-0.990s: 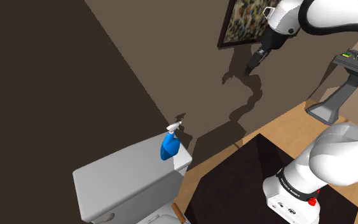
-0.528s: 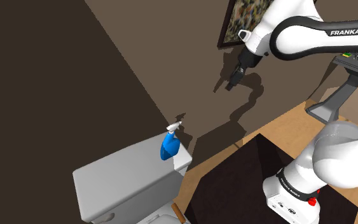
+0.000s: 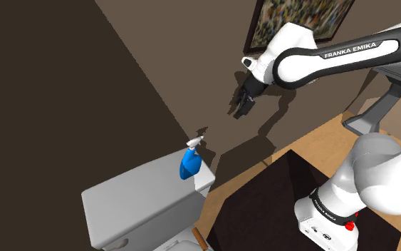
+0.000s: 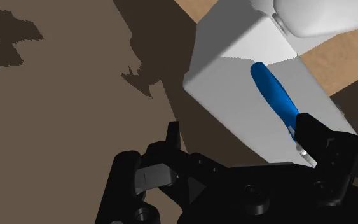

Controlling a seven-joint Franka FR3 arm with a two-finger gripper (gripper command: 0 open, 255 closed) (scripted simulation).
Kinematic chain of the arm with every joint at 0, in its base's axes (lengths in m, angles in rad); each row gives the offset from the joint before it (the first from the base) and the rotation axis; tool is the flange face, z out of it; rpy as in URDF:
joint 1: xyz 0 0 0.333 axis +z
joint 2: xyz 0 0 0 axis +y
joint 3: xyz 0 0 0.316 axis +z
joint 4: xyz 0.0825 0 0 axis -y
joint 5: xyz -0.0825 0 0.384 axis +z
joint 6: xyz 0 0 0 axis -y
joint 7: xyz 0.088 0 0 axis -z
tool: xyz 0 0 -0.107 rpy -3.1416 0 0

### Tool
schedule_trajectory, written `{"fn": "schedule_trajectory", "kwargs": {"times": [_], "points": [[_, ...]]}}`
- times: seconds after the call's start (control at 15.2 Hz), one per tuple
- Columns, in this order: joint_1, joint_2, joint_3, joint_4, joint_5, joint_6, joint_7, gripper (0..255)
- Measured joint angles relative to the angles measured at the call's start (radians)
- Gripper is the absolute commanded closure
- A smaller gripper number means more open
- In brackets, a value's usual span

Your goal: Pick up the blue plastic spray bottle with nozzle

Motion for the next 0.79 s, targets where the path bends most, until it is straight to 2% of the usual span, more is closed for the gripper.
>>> {"fn": "schedule_trajectory", "kwargs": {"times": [0.2,0.4,0.66,0.79], "points": [[0.097,0.102,-0.057,0.009,0.093,0.089,-0.156,0],[0.201,0.19,-0.112,0.019,0.216,0.155,-0.336,0],[0.342,0.337,-0.174,0.062,0.457,0.213,-0.632,0],[0.386,0.395,-0.183,0.086,0.574,0.212,-0.78,0]]}}
